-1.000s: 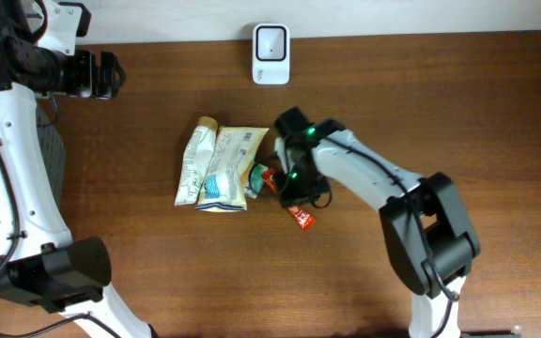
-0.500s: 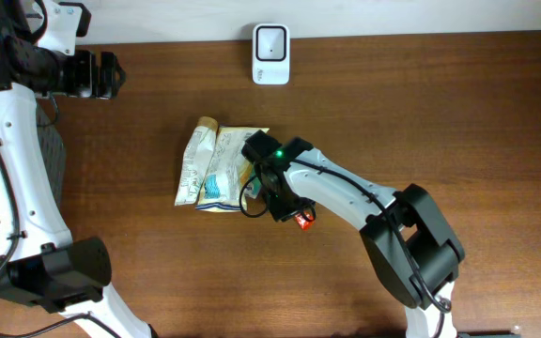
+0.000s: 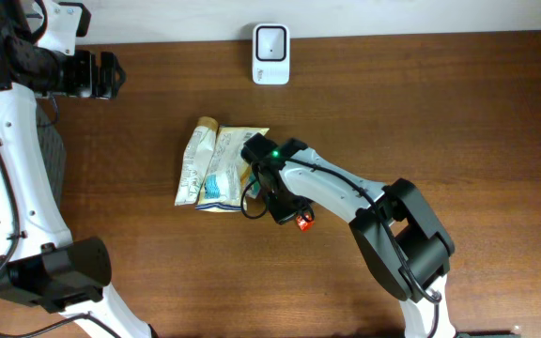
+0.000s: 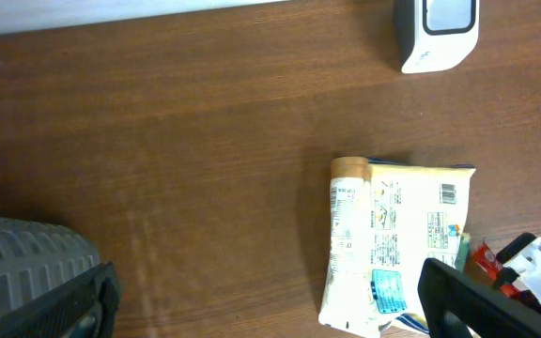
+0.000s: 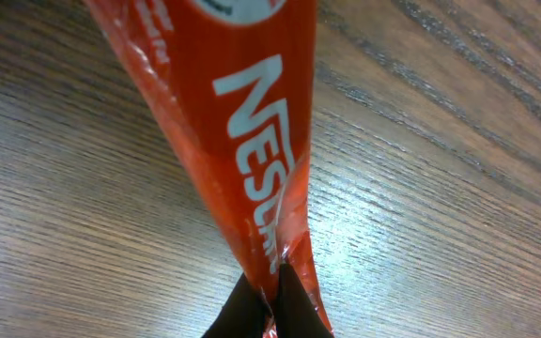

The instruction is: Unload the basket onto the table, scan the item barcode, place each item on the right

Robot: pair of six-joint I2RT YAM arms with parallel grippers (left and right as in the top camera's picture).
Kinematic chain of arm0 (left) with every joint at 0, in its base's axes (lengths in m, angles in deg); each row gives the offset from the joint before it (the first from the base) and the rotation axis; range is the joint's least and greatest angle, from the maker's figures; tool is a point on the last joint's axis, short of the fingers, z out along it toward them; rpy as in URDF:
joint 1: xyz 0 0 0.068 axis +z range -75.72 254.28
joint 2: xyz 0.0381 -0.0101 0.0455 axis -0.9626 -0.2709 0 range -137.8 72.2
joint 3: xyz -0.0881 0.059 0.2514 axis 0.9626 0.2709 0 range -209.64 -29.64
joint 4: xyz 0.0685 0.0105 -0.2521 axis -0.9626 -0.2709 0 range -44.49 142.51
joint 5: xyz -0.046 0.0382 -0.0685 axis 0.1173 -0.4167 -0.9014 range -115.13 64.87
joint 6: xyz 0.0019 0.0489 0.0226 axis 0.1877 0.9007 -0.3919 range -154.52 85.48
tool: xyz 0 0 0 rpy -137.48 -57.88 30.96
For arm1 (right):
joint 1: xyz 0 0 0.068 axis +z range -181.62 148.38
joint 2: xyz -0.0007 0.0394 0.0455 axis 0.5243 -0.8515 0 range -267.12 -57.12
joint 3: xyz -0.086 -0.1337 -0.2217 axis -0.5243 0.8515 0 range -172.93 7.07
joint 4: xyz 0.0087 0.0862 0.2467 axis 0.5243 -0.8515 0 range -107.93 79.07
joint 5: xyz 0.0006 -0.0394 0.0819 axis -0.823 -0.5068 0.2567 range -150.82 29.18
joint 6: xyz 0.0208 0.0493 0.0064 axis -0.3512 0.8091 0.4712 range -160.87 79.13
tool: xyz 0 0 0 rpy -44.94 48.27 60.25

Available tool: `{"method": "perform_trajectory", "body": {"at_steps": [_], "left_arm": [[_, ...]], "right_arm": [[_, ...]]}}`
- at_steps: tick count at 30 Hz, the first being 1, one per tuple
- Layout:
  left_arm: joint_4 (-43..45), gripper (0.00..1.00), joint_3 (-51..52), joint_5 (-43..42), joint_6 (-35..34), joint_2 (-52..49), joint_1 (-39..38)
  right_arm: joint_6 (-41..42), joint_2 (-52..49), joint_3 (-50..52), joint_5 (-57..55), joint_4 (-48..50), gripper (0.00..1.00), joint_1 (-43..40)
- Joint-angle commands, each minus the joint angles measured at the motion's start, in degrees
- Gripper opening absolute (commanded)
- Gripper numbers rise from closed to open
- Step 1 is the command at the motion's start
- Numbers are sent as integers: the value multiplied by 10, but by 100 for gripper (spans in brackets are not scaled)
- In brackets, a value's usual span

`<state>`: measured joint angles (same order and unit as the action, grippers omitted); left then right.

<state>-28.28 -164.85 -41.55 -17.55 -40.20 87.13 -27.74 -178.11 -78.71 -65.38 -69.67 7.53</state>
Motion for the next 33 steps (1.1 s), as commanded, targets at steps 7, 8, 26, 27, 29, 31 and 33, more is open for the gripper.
{"method": "perform_trajectory", "body": {"at_steps": [7,8,26,27,29,31,33], "left_arm": [[1,99,-3,-1,7,10,2],[1,99,-3,-1,7,10,2],[1,99,-3,-1,7,10,2],[1,99,-3,-1,7,10,2],[1,99,-3,-1,7,10,2],[1,99,-3,-1,7,10,2],[1,99,-3,-1,7,10,2]], "right_arm": [[-231,153,-69,505,-36,4,-89],[-276,181,-69,585,-51,4,-121],[-474,309,-72,935,-74,4,-214],[-472,321,-74,935,-69,4,-221],[-472,345,-87,935,-68,4,-247],[-472,370,-103,935,-68,4,-280],[-472,376,-103,935,-69,4,-294]]}}
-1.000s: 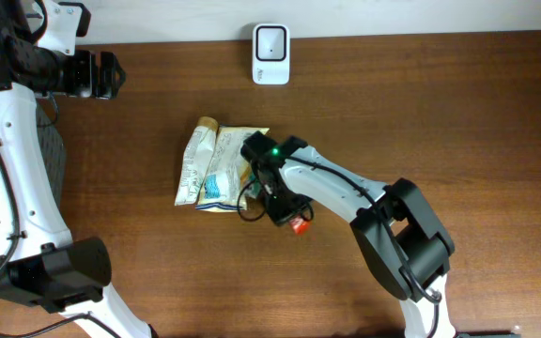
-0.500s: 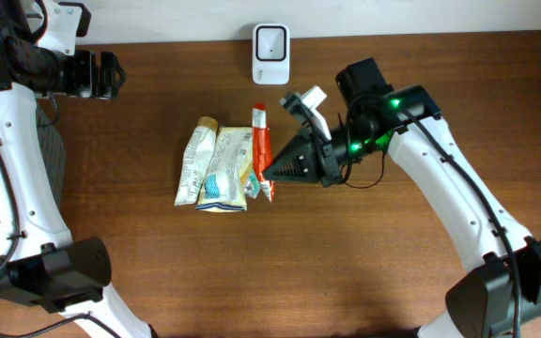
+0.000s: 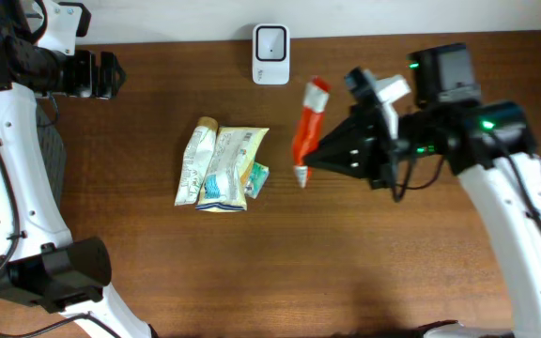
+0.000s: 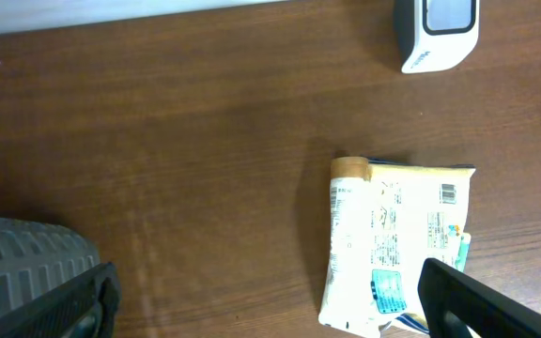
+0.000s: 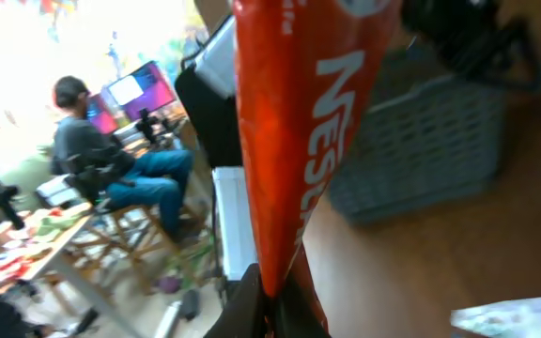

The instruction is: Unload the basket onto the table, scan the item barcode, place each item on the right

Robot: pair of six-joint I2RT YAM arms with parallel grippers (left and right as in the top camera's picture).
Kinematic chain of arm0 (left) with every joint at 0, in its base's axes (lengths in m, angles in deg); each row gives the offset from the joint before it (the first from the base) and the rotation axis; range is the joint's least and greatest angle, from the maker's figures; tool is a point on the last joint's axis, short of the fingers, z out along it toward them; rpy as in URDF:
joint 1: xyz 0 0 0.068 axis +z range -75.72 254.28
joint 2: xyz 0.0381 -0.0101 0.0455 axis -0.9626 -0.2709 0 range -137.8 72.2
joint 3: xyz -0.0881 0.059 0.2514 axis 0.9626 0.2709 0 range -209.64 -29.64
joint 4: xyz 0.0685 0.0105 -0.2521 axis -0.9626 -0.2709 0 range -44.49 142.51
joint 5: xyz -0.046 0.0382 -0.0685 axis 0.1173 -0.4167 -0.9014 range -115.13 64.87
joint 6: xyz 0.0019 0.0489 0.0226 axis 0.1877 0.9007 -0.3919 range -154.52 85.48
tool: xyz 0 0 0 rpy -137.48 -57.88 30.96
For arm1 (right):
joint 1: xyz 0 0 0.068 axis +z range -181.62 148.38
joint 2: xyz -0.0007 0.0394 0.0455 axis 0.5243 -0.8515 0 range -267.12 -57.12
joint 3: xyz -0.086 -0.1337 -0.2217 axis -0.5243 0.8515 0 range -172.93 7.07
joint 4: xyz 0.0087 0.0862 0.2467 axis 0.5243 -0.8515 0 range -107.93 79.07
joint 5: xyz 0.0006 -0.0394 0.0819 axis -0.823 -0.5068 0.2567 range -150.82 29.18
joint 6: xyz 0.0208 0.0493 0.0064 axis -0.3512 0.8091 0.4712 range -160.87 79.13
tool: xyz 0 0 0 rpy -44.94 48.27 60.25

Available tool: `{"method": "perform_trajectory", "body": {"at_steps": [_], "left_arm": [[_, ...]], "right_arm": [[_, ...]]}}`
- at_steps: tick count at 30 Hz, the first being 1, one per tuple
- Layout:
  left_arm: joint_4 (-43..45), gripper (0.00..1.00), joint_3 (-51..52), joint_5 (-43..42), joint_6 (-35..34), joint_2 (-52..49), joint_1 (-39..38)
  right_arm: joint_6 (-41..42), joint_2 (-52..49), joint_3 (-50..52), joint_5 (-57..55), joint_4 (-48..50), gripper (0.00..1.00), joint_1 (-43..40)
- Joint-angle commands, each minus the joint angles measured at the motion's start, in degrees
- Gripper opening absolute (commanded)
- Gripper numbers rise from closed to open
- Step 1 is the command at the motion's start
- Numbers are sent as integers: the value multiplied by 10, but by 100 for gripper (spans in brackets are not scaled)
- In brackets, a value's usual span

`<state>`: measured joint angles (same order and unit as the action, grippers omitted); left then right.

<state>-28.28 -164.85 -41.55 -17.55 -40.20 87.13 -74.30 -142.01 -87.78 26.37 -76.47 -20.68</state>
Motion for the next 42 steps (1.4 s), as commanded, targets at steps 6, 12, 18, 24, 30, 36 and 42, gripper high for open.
{"method": "perform_trajectory", "body": {"at_steps": [6,12,18,24,30,36,42], "left_arm": [[1,99,-3,-1,7,10,2],[1,99,-3,-1,7,10,2],[1,99,-3,-1,7,10,2],[1,99,-3,-1,7,10,2],[1,99,-3,-1,7,10,2],[1,99,-3,-1,7,10,2],[1,99,-3,-1,7,10,2]], "right_arm": [[-7,-3,-6,16,-2,4,-12],[-7,-115,100,16,2,4,-12],[-24,-311,169,3,10,4,-10],[140,-361,168,-334,73,4,-10],[280,-352,70,-675,20,21,20],[294,-353,-13,-819,45,46,95],[292,-404,-12,-1002,110,59,172]]}}
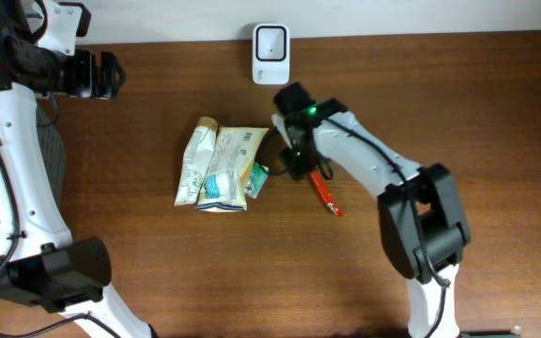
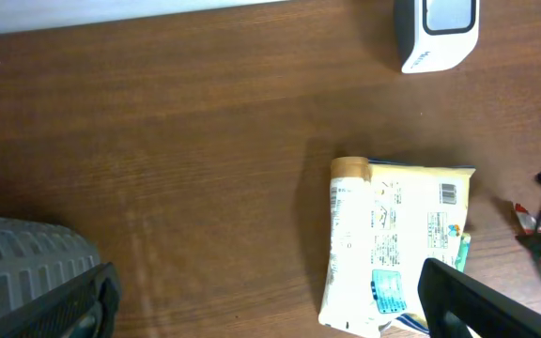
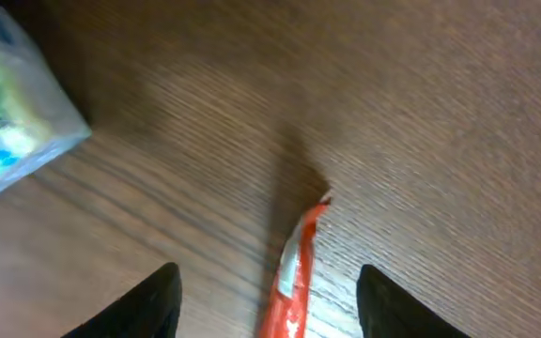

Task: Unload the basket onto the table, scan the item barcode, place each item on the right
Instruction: 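Lower the red snack and release it right of the pile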

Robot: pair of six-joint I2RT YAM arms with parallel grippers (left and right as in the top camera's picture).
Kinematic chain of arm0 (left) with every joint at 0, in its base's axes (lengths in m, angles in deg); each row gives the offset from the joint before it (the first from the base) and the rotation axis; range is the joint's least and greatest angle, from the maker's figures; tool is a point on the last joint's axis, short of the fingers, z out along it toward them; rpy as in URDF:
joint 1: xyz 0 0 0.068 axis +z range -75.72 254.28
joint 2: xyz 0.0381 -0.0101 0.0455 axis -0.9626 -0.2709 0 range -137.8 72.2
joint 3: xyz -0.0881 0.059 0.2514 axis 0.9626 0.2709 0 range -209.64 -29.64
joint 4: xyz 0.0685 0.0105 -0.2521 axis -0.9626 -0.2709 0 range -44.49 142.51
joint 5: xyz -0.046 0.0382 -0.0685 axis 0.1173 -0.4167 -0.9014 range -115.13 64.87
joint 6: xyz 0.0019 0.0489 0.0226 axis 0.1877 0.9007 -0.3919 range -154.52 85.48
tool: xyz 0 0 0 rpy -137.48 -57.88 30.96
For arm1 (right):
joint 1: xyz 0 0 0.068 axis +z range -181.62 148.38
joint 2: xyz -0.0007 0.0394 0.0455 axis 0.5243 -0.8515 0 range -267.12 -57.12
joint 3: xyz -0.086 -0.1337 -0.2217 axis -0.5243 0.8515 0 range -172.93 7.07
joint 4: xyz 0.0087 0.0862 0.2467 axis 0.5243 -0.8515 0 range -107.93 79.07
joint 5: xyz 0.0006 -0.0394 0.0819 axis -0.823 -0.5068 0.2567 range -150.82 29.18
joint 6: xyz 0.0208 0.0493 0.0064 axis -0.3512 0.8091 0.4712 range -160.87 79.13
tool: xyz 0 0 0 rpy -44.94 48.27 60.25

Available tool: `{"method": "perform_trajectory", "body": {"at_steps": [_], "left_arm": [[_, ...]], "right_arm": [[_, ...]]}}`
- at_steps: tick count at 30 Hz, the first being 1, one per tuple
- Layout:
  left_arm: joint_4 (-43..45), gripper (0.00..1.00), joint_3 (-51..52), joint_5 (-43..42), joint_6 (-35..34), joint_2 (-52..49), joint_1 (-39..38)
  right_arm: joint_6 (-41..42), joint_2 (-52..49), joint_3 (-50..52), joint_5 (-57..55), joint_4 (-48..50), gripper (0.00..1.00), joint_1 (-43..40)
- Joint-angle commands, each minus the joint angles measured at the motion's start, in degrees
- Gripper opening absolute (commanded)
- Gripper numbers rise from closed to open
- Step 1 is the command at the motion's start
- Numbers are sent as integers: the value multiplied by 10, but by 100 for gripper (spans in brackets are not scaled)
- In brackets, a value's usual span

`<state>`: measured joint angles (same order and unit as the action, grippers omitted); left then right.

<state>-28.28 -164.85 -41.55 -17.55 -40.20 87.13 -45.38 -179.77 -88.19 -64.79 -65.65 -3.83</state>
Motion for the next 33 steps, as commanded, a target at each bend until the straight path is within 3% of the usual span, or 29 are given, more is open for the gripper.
{"method": "perform_trajectory", "body": {"at_steps": [1,2,5,8,13,16,19,20,21,23,27,31,33], "left_arm": [[1,99,-3,-1,7,10,2],[1,99,-3,-1,7,10,2],[1,99,-3,-1,7,10,3],[1,99,-3,-1,7,10,4],[1,99,-3,0,7,10,4],[1,99,-3,-1,7,10,3],[1,99,-3,-1,7,10,3],[1,99,-3,-1,7,10,3],[1,99,-3,-1,7,10,3],[1,99,-3,0,7,10,3],[1,99,-3,-1,7,10,3],[1,99,-3,-1,7,10,3],[1,99,-3,-1,7,10,3]], "right_arm": [[3,-34,-7,-115,2,59,1],[3,-35,-7,-117,4,59,-3],[-15,-35,-7,-54,13,43,-12],[-7,-35,-6,4,18,4,-29],[145,-34,-9,320,32,4,-169],[145,-34,-8,406,38,4,-246],[136,-35,28,403,48,4,-281],[121,-35,45,400,56,15,-281],[120,-35,53,361,55,42,-282],[121,-34,45,246,27,54,-286],[125,-31,-55,47,-109,55,-289],[116,-29,-92,35,-172,52,-277],[38,-16,-120,57,-230,52,-249]]}}
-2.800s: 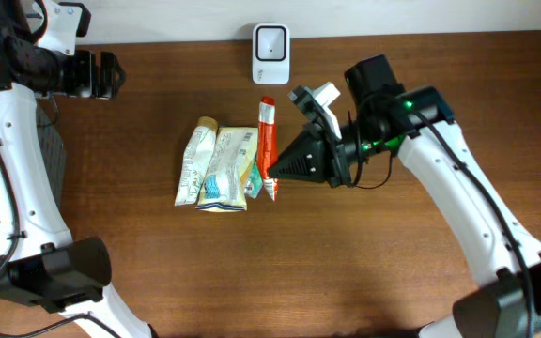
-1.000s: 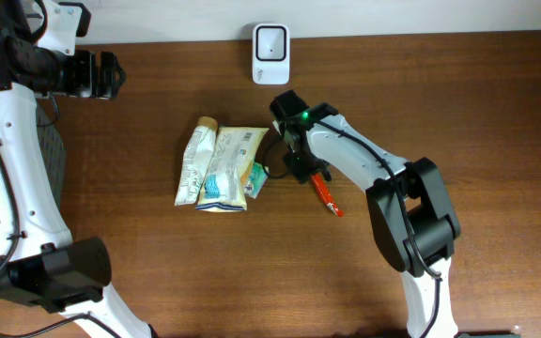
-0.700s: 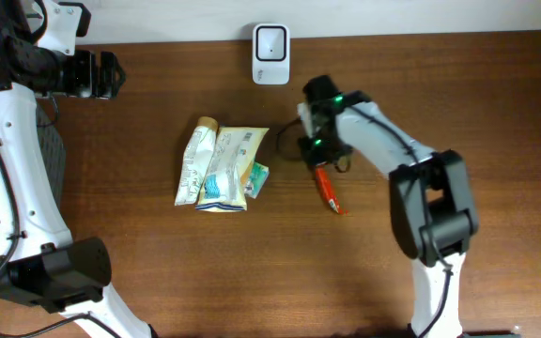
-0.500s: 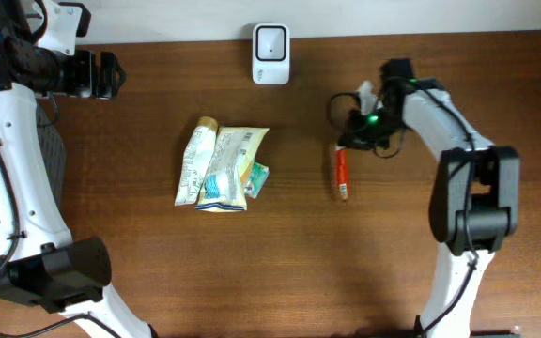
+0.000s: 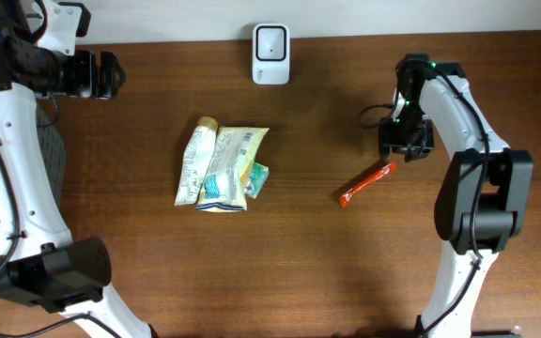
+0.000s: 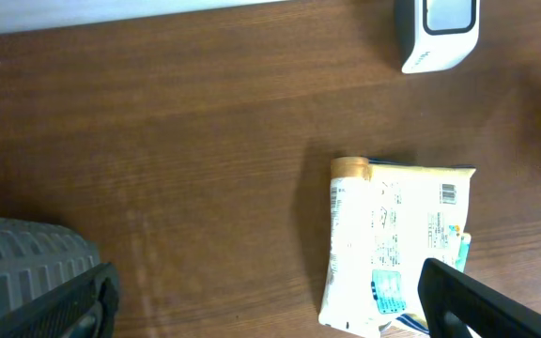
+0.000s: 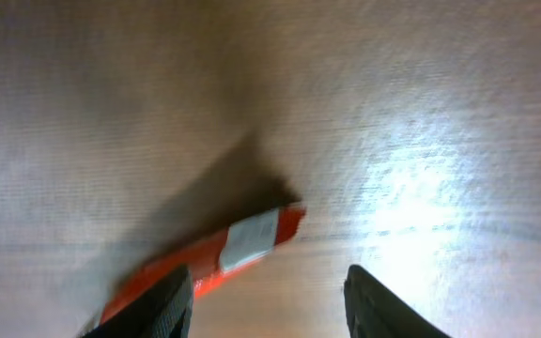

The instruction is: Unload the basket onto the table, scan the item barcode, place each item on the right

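Note:
A red stick sachet (image 5: 366, 184) lies flat on the wooden table, right of centre. The right wrist view shows its white-patched end (image 7: 205, 253) just ahead of the left finger. My right gripper (image 5: 404, 141) hovers just beyond that end, open (image 7: 266, 310) and empty. The white scanner (image 5: 270, 41) stands at the table's far edge and also shows as the scanner (image 6: 437, 33) in the left wrist view. My left gripper (image 5: 109, 75) stays at the far left, open (image 6: 266, 310), with nothing between its fingers.
A pile of pale snack packets (image 5: 219, 167) lies left of centre, and the packets (image 6: 393, 244) reach my left gripper's right finger in its wrist view. A grey basket (image 5: 53, 160) stands off the table's left side. A white wall runs behind the scanner.
My right gripper has gone from the table's middle, beside the packets, to the right side, still open. The red sachet now lies farther right and at a different angle. The left arm is unchanged.
First my right gripper was shut on the red sachet beside the packet pile. Then it held the sachet up in the air near the scanner. Later the sachet lay on the table with the gripper open over it. Now both are farther right.

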Robot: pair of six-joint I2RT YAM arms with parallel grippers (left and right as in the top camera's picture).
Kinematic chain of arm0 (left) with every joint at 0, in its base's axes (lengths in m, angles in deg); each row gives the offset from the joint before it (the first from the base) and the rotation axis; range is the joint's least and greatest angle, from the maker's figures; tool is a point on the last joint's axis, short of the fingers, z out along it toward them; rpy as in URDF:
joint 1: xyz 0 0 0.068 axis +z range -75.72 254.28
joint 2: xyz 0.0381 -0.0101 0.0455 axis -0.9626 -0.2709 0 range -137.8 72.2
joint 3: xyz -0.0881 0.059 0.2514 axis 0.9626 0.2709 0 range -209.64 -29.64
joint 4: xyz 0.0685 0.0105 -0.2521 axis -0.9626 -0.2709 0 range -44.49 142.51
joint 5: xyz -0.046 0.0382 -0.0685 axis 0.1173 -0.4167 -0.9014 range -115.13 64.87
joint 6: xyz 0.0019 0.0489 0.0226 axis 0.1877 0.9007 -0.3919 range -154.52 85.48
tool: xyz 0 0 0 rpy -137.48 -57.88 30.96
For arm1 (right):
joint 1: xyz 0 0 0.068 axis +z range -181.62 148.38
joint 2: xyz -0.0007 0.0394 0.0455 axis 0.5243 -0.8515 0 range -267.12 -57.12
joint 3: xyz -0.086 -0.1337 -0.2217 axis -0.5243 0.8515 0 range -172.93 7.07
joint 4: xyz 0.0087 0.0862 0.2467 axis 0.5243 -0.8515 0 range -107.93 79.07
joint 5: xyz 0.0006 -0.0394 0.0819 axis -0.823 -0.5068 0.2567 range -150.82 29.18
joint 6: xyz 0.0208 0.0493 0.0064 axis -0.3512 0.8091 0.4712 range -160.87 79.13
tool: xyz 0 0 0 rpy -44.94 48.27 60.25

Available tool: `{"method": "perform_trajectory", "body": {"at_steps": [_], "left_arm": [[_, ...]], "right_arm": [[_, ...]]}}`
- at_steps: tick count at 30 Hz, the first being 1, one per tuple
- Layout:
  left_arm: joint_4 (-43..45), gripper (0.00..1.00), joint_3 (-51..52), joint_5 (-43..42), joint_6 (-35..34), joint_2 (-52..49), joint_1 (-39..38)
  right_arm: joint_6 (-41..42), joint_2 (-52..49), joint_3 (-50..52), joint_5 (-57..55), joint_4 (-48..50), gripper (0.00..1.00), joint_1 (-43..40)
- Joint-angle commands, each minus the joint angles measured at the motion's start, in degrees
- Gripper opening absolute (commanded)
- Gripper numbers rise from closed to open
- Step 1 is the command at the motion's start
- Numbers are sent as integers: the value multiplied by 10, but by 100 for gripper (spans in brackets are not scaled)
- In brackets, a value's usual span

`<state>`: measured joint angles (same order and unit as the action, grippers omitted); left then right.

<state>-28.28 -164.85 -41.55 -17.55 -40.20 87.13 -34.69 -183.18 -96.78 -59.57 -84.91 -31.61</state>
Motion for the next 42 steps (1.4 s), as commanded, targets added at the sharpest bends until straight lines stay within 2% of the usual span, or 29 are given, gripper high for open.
{"method": "perform_trajectory", "body": {"at_steps": [1,3,4,5,6,7,8,9,13,14,18,20,23,24,25,26,28,30,31,32,34,37,39,40,42], "left_arm": [[1,99,-3,-1,7,10,3],[1,99,-3,-1,7,10,3],[1,99,-3,-1,7,10,3],[1,99,-3,-1,7,10,3],[1,99,-3,-1,7,10,3],[1,99,-3,-1,7,10,3],[1,99,-3,-1,7,10,3],[1,99,-3,-1,7,10,3],[1,99,-3,-1,7,10,4],[1,99,-3,-1,7,10,5],[1,99,-3,-1,7,10,5],[1,99,-3,-1,7,10,6],[1,99,-3,-1,7,10,6],[1,99,-3,-1,7,10,6],[1,99,-3,-1,7,10,6],[1,99,-3,-1,7,10,6],[1,99,-3,-1,7,10,6],[1,99,-3,-1,7,10,6],[1,99,-3,-1,7,10,6],[1,99,-3,0,7,10,6],[1,99,-3,-1,7,10,6],[1,99,-3,-1,7,10,6],[1,99,-3,-1,7,10,6],[1,99,-3,0,7,10,6],[1,99,-3,-1,7,10,6]], "right_arm": [[-95,23,-58,7,-76,52,50],[-102,24,-86,8,-148,51,102],[-102,21,-82,18,-161,44,121],[-53,21,-59,6,-160,38,151],[4,20,-50,-4,-153,38,158],[129,20,-30,-9,-123,49,165],[183,20,-13,-9,-94,55,171],[246,20,3,-9,-64,56,177],[424,20,83,-19,-9,45,185],[428,20,101,-20,4,43,185],[428,20,110,-43,-6,37,184],[402,20,112,-82,-9,27,184],[391,20,147,-99,30,21,184],[389,20,162,-99,45,17,184],[377,20,165,-99,52,7,184],[360,20,165,-99,56,4,184],[293,22,162,-57,68,4,184],[110,37,151,148,121,4,184],[19,49,151,298,161,4,184],[-32,53,151,396,187,4,184],[-68,45,160,484,221,4,188],[-25,38,225,495,286,5,186],[20,38,249,401,274,17,183],[26,38,249,371,263,21,183],[29,39,246,305,241,36,182]]}}
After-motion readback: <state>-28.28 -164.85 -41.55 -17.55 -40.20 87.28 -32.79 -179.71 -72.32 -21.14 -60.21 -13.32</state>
